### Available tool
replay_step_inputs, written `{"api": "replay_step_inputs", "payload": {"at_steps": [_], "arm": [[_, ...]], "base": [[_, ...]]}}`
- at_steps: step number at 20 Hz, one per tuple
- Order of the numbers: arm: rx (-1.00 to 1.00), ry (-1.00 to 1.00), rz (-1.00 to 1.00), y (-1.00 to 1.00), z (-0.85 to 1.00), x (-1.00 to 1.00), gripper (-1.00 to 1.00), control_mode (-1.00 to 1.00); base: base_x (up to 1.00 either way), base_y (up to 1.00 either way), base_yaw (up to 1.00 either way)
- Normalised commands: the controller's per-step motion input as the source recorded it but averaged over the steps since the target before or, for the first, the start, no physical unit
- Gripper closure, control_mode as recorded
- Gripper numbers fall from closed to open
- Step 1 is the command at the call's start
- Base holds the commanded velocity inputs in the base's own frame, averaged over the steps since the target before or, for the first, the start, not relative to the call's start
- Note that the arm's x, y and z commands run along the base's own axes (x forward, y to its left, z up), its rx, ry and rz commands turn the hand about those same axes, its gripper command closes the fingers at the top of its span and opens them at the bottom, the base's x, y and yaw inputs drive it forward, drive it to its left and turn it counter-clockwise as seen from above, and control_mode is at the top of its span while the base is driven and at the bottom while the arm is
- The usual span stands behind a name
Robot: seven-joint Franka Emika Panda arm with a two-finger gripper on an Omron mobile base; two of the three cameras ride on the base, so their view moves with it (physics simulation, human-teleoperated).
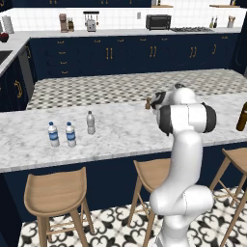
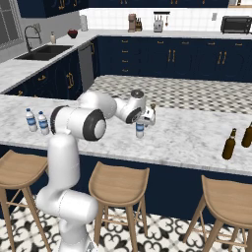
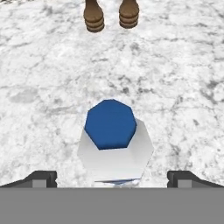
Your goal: Move the plastic bottles in the middle to the plastics group, and the glass bottles in the middle to the glass group.
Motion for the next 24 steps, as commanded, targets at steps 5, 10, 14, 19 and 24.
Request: {"api": "replay_step_inputs", "payload": {"at_steps": [5,10,14,19,24], "arm": [[-0.02,0.0,0.0,0.0,-0.06,0.25,-1.0,-1.0],[-0.01,0.0,0.0,0.0,-0.01,0.19,-1.0,-1.0],[0.0,0.0,0.0,0.0,0.0,0.0,1.0,-1.0],[0.0,0.0,0.0,0.0,0.0,0.0,1.0,-1.0],[0.0,-0.1,0.07,0.12,0.08,-0.34,1.0,-1.0]], "base": [[0.0,0.0,0.0],[0.0,0.0,0.0],[0.0,0.0,0.0],[0.0,0.0,0.0],[0.0,0.0,0.0]]}}
